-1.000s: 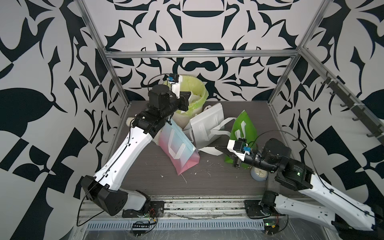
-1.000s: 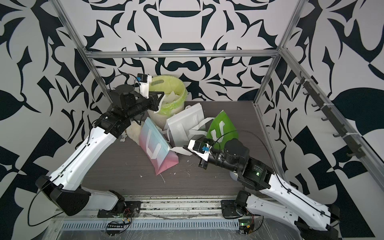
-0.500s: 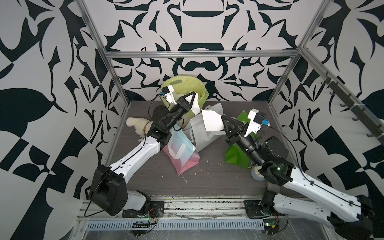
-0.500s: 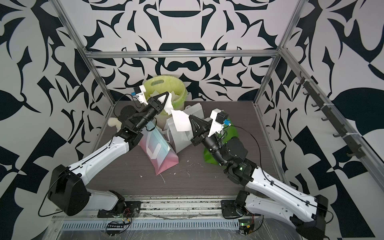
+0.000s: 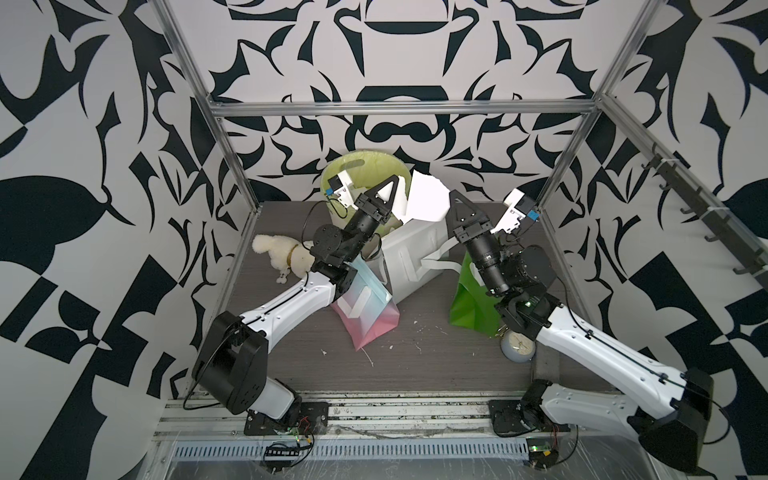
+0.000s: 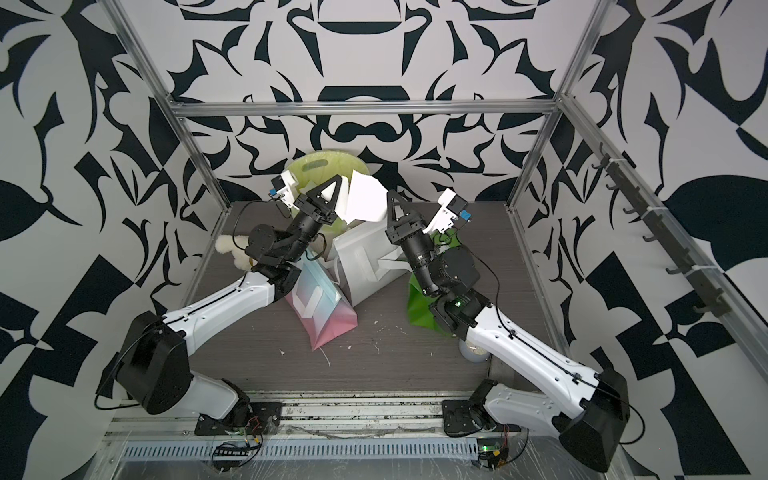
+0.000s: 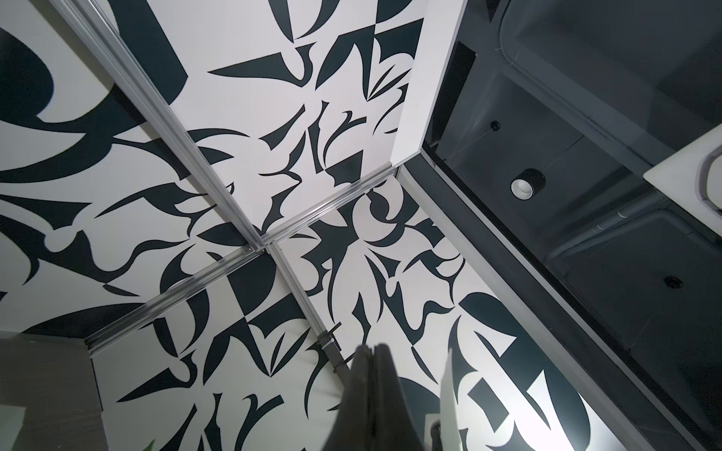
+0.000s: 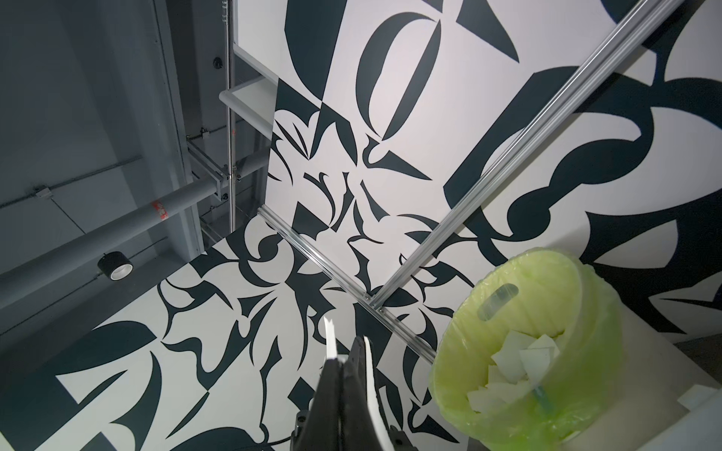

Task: Shred takeout receipts and throw away
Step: Adjust the takeout receipt.

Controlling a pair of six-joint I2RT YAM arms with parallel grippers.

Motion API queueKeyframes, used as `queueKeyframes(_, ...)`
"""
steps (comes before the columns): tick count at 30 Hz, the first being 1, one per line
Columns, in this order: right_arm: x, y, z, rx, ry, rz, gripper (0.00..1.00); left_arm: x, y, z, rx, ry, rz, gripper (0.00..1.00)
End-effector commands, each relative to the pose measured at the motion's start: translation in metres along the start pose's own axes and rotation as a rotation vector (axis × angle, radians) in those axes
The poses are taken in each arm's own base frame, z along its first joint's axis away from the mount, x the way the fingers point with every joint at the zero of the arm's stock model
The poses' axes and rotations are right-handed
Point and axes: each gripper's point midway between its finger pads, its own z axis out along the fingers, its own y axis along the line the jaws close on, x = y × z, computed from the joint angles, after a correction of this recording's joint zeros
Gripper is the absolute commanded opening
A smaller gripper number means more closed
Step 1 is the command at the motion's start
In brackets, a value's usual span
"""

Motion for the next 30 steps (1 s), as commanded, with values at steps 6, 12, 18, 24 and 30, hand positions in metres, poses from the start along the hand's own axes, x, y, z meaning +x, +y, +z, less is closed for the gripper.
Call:
queueKeyframes(6, -0.022, 0.033, 0.005, -0.091, -0.049, 0.071, 0.00, 0.001, -0.026, 0.001, 0.069, 0.000, 0.000, 0.03)
queueKeyframes(12, -0.016, 0.022, 0.009, -0.045, -0.034, 0.062, 0.00, 0.009, -0.033, 0.005, 0.088, 0.035, -0.007, 0.06)
queueKeyframes(18, -0.014, 0.015, 0.011, -0.013, -0.030, 0.048, 0.00, 0.011, -0.036, 0.007, 0.090, 0.038, -0.005, 0.08)
queueKeyframes(24, -0.011, 0.007, 0.012, 0.014, -0.031, 0.041, 0.00, 0.010, -0.040, 0.006, 0.108, 0.028, -0.004, 0.08)
queueKeyframes(30, -0.011, 0.002, 0.011, 0.034, -0.036, 0.028, 0.00, 0.010, -0.040, 0.007, 0.108, 0.029, -0.002, 0.10)
